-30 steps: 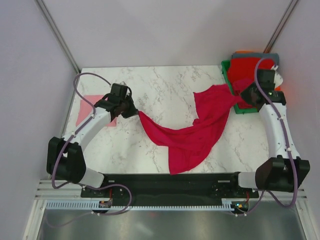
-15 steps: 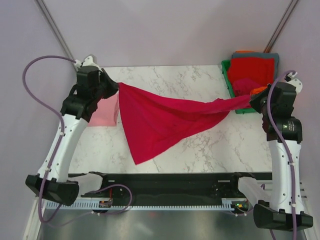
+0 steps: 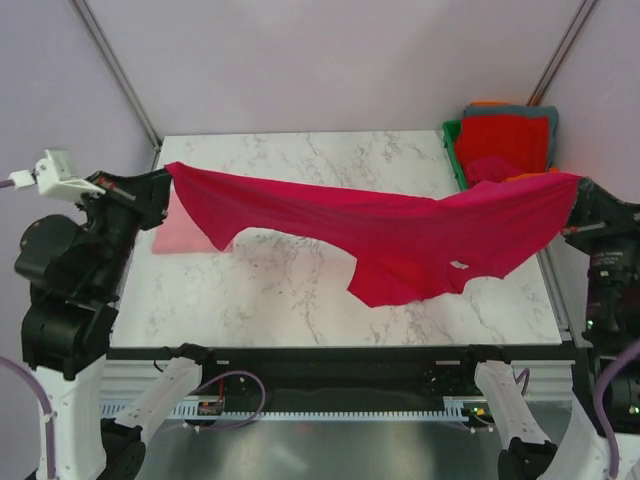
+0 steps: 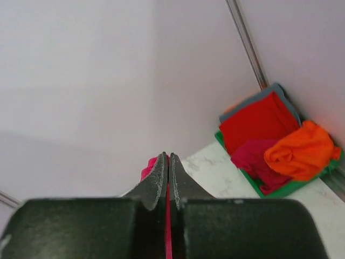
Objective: Fold and stack the t-shirts
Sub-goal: Flatten the tshirt out
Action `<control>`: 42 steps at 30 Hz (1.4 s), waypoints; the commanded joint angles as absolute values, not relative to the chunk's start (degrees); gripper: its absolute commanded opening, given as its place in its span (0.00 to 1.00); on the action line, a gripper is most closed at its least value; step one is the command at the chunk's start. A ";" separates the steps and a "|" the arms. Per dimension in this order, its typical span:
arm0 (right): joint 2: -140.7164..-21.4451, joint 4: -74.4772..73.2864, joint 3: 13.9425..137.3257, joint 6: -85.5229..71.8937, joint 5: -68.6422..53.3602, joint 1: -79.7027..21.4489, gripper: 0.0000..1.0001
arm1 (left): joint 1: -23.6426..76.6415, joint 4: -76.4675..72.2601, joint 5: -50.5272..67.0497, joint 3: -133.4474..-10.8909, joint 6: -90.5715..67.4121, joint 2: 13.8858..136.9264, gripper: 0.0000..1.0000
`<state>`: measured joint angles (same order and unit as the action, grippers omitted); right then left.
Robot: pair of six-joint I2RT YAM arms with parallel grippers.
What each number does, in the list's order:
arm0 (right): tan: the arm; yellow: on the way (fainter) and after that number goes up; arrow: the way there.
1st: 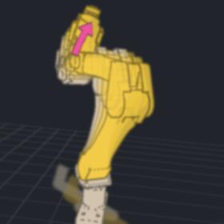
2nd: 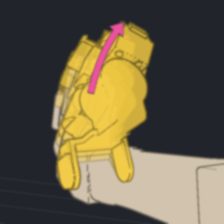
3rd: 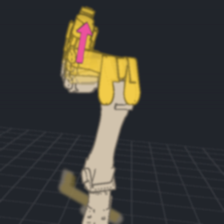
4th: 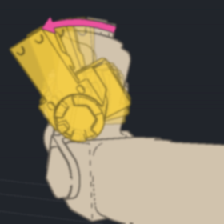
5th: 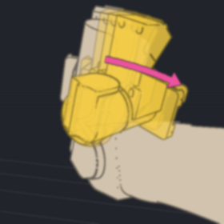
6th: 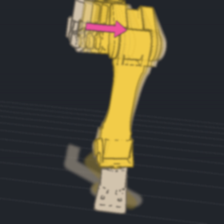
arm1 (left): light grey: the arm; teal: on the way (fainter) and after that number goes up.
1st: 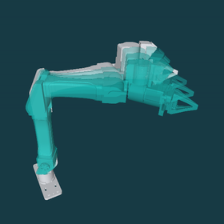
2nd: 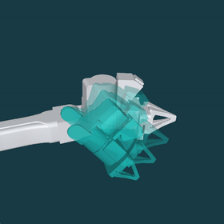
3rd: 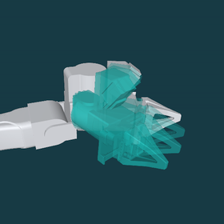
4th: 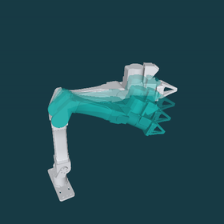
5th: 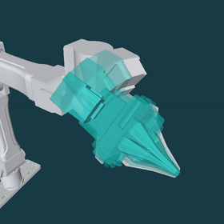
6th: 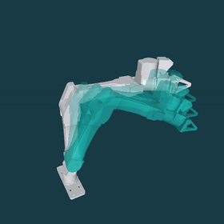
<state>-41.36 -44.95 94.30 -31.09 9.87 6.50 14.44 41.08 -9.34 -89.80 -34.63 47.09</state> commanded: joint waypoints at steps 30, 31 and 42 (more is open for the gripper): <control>-45.61 -31.47 89.05 -41.57 4.58 6.59 0.00 | 14.24 37.18 -15.56 -74.62 -36.65 44.56 0.02; -46.83 -31.29 88.69 -41.83 3.00 6.59 0.00 | 14.15 37.00 -15.56 -74.01 -36.39 45.95 0.02; -47.29 -34.45 97.63 -38.41 4.13 6.59 0.00 | 14.24 37.53 -13.63 -82.26 -35.16 47.47 0.02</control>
